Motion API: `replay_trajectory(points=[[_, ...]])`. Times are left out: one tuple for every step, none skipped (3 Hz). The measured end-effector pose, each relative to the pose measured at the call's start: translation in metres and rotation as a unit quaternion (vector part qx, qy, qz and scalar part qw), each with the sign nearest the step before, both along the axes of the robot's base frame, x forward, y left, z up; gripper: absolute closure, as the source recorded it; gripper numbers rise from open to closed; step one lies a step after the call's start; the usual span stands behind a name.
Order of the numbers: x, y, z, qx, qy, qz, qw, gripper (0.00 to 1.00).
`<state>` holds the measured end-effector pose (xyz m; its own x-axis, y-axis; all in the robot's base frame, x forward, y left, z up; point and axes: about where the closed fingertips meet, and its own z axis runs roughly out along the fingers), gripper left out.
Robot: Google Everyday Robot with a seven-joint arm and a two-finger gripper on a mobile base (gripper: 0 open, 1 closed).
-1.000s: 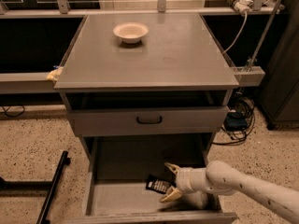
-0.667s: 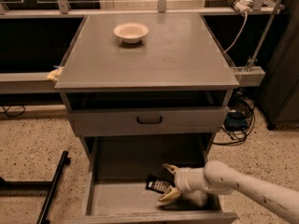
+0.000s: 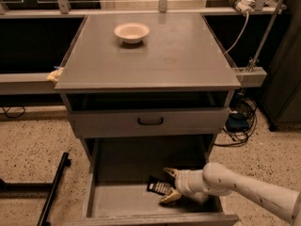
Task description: Pick rxbar chocolate from middle drawer and place on counter
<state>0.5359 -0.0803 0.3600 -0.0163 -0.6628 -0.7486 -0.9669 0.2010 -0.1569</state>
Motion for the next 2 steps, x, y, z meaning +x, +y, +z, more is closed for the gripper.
replay_trajectory(points=[[0.001, -0.0057, -0.0121, -0.017, 0.005, -0.002, 0.9998, 0.33], [0.0012, -0.0073, -0.0109, -0.022, 0.008, -0.005, 0.9997, 0.51]])
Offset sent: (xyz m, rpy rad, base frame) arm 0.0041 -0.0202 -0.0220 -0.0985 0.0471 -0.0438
